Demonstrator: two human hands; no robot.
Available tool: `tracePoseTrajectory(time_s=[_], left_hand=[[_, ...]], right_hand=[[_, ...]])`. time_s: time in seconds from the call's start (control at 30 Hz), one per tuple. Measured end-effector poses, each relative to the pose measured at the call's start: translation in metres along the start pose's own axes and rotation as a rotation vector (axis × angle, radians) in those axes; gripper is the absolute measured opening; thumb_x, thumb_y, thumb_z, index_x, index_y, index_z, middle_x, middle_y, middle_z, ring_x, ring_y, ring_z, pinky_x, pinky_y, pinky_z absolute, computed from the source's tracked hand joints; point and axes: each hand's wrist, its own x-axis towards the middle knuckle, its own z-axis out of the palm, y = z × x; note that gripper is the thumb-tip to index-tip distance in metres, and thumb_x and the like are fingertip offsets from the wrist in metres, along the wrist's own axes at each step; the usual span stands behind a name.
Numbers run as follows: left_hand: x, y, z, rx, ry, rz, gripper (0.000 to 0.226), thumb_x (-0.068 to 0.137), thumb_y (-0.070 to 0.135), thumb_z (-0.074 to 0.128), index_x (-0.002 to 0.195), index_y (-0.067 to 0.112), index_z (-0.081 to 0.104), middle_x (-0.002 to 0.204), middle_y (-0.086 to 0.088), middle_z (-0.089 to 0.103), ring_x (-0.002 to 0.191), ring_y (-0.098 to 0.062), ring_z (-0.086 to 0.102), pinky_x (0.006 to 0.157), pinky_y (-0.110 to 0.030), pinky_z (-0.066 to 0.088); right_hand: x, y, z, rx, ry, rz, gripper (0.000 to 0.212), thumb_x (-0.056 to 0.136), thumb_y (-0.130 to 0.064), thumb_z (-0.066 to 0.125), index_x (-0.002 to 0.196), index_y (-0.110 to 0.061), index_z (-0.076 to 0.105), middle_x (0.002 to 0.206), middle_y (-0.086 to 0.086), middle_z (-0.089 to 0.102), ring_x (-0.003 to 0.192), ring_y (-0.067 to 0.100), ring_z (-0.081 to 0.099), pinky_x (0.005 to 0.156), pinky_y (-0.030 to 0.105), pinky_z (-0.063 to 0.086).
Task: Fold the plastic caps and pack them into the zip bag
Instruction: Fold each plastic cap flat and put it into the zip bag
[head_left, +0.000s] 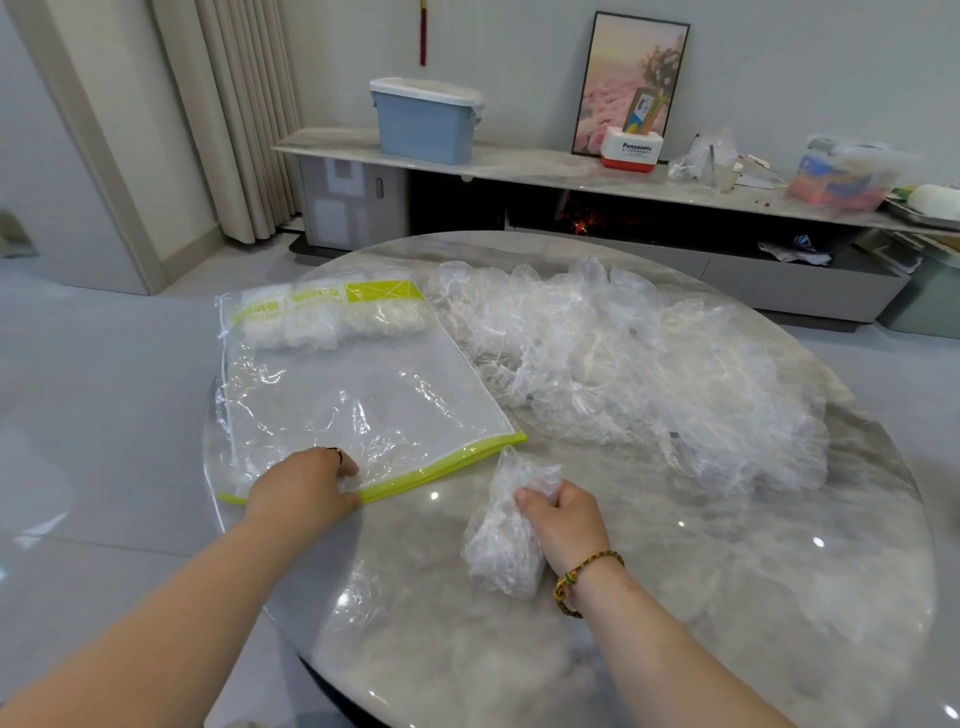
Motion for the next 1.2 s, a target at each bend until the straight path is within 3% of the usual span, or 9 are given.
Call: tracePoseTrajectory(time_s=[0.13, 0.3, 0.4, 0.5, 0.6, 0.7, 0.87, 1.07, 1.2], left_hand=[[0.003, 0.001, 0.004, 0.261, 0.004, 0.115, 0.022, 0.091, 0.032, 0.048, 0.112, 0.032, 0.056, 0.122, 0.007, 0.056, 0.112, -0.014, 0.053, 0.086, -0.021, 0.041], [0.006, 0.003, 0.011, 0.428, 0.021, 0.164, 0.029, 0.092, 0.024, 0.042, 0.113, 0.019, 0.061, 0.114, 0.003, 0.060, 0.105, -0.017, 0.057, 0.080, -0.023, 0.043], [0.007, 0.003, 0.009, 0.407, 0.020, 0.162, 0.028, 0.093, 0.023, 0.040, 0.112, 0.020, 0.061, 0.115, 0.005, 0.059, 0.105, -0.016, 0.057, 0.079, -0.023, 0.043], [0.008, 0.002, 0.006, 0.275, 0.021, 0.109, 0.021, 0.090, 0.016, 0.042, 0.088, 0.022, 0.062, 0.100, 0.004, 0.060, 0.091, -0.017, 0.056, 0.065, -0.022, 0.039], [0.005, -0.002, 0.003, 0.027, -0.045, 0.010, 0.027, 0.086, 0.012, 0.046, 0.061, 0.022, 0.046, 0.072, 0.005, 0.052, 0.074, -0.019, 0.048, 0.053, -0.021, 0.033], [0.001, -0.003, 0.001, -0.254, -0.114, 0.017, 0.026, 0.085, 0.012, 0.056, 0.062, 0.023, 0.050, 0.072, 0.006, 0.054, 0.074, -0.016, 0.052, 0.056, -0.014, 0.036], [-0.019, 0.023, -0.019, -0.646, -0.102, 0.130, 0.029, 0.084, 0.005, 0.063, 0.060, 0.020, 0.055, 0.057, 0.011, 0.055, 0.052, 0.001, 0.051, 0.054, -0.004, 0.038], [-0.048, 0.039, -0.033, -0.875, -0.125, 0.157, 0.025, 0.084, 0.002, 0.063, 0.063, 0.016, 0.060, 0.042, 0.013, 0.053, 0.042, 0.002, 0.045, 0.047, -0.006, 0.034], [-0.061, 0.042, -0.034, -0.987, -0.181, 0.133, 0.026, 0.084, -0.002, 0.060, 0.064, 0.013, 0.061, 0.044, 0.010, 0.054, 0.041, 0.003, 0.044, 0.046, -0.009, 0.037]], right_hand=[[0.002, 0.001, 0.001, -0.026, -0.010, -0.017, 0.029, 0.086, -0.012, 0.059, 0.066, -0.011, 0.038, 0.072, 0.010, 0.042, 0.070, 0.020, 0.041, 0.061, 0.027, 0.036], [0.003, 0.003, 0.002, -0.051, -0.008, -0.064, 0.035, 0.086, -0.011, 0.059, 0.062, -0.014, 0.035, 0.063, 0.006, 0.036, 0.063, 0.017, 0.037, 0.051, 0.022, 0.033], [0.002, 0.003, 0.002, -0.080, -0.038, -0.087, 0.014, 0.086, -0.012, 0.059, 0.076, -0.008, 0.048, 0.072, 0.009, 0.044, 0.068, 0.018, 0.042, 0.061, 0.024, 0.038], [0.002, 0.004, 0.000, -0.119, -0.040, -0.113, 0.019, 0.085, -0.012, 0.059, 0.080, 0.005, 0.054, 0.076, 0.009, 0.046, 0.071, 0.017, 0.044, 0.065, 0.026, 0.039], [0.001, 0.006, -0.004, -0.118, -0.027, -0.134, 0.032, 0.086, -0.012, 0.059, 0.090, 0.018, 0.053, 0.077, 0.010, 0.048, 0.072, 0.018, 0.045, 0.065, 0.026, 0.040], [-0.003, 0.005, -0.007, -0.123, -0.035, -0.153, 0.029, 0.086, -0.014, 0.060, 0.082, 0.014, 0.053, 0.075, 0.009, 0.048, 0.070, 0.017, 0.047, 0.062, 0.023, 0.042], [-0.018, -0.008, -0.010, -0.057, -0.055, -0.260, 0.037, 0.085, -0.004, 0.061, 0.056, -0.014, 0.041, 0.046, -0.009, 0.035, 0.038, 0.000, 0.036, 0.042, 0.008, 0.032], [-0.046, -0.038, -0.012, 0.221, -0.085, -0.508, 0.007, 0.061, -0.012, 0.055, 0.058, -0.006, 0.054, 0.044, -0.013, 0.048, 0.048, -0.003, 0.043, 0.051, 0.009, 0.037], [-0.050, -0.036, -0.006, 0.063, -0.219, -0.506, 0.010, 0.064, -0.016, 0.051, 0.055, -0.018, 0.046, 0.046, -0.012, 0.050, 0.049, -0.004, 0.043, 0.052, 0.011, 0.036]])
